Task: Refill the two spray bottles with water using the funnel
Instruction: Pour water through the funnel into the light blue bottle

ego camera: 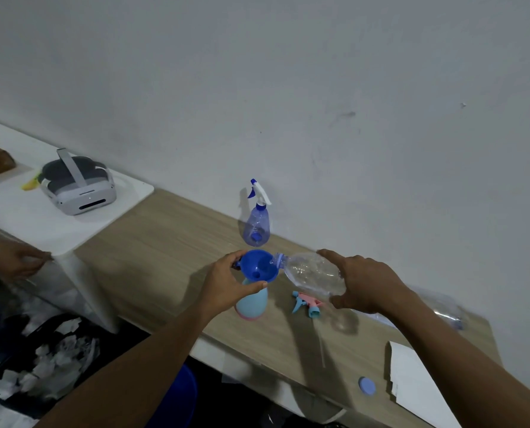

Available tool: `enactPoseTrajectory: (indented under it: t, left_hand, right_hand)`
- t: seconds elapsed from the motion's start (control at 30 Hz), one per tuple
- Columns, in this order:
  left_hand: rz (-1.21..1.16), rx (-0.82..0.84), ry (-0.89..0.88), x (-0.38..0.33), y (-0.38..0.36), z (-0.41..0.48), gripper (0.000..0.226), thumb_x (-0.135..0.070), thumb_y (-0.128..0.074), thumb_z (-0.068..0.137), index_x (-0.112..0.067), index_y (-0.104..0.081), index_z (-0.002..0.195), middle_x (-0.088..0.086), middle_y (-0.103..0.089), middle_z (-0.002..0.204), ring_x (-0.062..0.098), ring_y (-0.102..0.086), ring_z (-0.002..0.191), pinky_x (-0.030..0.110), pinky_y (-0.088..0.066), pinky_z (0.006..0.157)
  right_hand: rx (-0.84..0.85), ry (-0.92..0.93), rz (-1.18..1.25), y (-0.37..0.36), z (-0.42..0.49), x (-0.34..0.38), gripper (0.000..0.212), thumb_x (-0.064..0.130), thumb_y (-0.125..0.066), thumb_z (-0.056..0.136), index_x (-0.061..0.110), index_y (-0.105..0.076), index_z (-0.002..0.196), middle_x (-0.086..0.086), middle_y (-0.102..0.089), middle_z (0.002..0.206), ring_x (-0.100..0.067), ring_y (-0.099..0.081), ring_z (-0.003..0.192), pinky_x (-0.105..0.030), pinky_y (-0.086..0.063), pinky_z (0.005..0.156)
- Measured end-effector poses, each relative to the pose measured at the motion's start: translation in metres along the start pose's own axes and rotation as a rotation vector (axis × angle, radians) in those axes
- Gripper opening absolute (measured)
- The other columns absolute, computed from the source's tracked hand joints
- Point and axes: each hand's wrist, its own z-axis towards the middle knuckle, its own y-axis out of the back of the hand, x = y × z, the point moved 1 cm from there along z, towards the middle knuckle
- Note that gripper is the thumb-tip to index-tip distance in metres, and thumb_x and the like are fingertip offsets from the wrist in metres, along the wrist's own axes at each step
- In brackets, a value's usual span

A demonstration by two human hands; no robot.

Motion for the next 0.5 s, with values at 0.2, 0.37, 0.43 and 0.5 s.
enactPoseTrajectory:
  t: [0.2, 0.37, 0.43, 0.5]
  left_hand:
    - [-0.002, 0.012, -0.016, 0.0018, 0.0006, 0.0009, 0.077, -0.043, -0.095, 0.054, -0.025, -0.064, 0.123, -0.014, -0.069, 0.109, 0.004, -0.064, 0.101, 0.030, -0.056, 0.091]
    - [0.003, 0.006, -0.013, 0.0035, 0.0002, 0.0014, 0.078, -0.045, -0.096, 0.052, -0.028, -0.063, 0.121, -0.016, -0.069, 0.109, 0.001, -0.063, 0.102, 0.027, -0.056, 0.090]
    - [0.003, 0.008, -0.014, 0.0043, 0.0001, 0.0018, 0.079, -0.044, -0.096, 0.052, -0.027, -0.063, 0.122, -0.016, -0.068, 0.110, 0.001, -0.063, 0.102, 0.026, -0.055, 0.090]
    - [-0.001, 0.013, -0.011, 0.0043, -0.0001, 0.0019, 0.079, -0.042, -0.096, 0.053, -0.026, -0.063, 0.124, -0.016, -0.068, 0.110, 0.001, -0.063, 0.103, 0.024, -0.055, 0.090]
  right_hand:
    - [-0.015, 0.029, -0.039, -0.0018, 0.0040, -0.0011, 0.101, 0.058, -0.076, 0.072, 0.042, -0.016, 0.152, 0.002, -0.067, 0.123, -0.021, -0.066, 0.100, -0.035, -0.058, 0.084]
    - [-0.023, 0.032, -0.046, -0.0030, 0.0040, -0.0019, 0.100, 0.058, -0.075, 0.071, 0.043, -0.016, 0.150, 0.003, -0.067, 0.121, -0.020, -0.066, 0.097, -0.035, -0.059, 0.081]
    - [-0.031, 0.025, -0.053, -0.0045, 0.0028, -0.0029, 0.101, 0.060, -0.074, 0.071, 0.044, -0.015, 0.151, 0.003, -0.067, 0.123, -0.021, -0.067, 0.098, -0.035, -0.059, 0.081]
    - [-0.041, 0.021, -0.054, -0.0072, 0.0019, -0.0037, 0.102, 0.060, -0.073, 0.071, 0.044, -0.012, 0.151, 0.003, -0.067, 0.124, -0.021, -0.067, 0.099, -0.036, -0.059, 0.081]
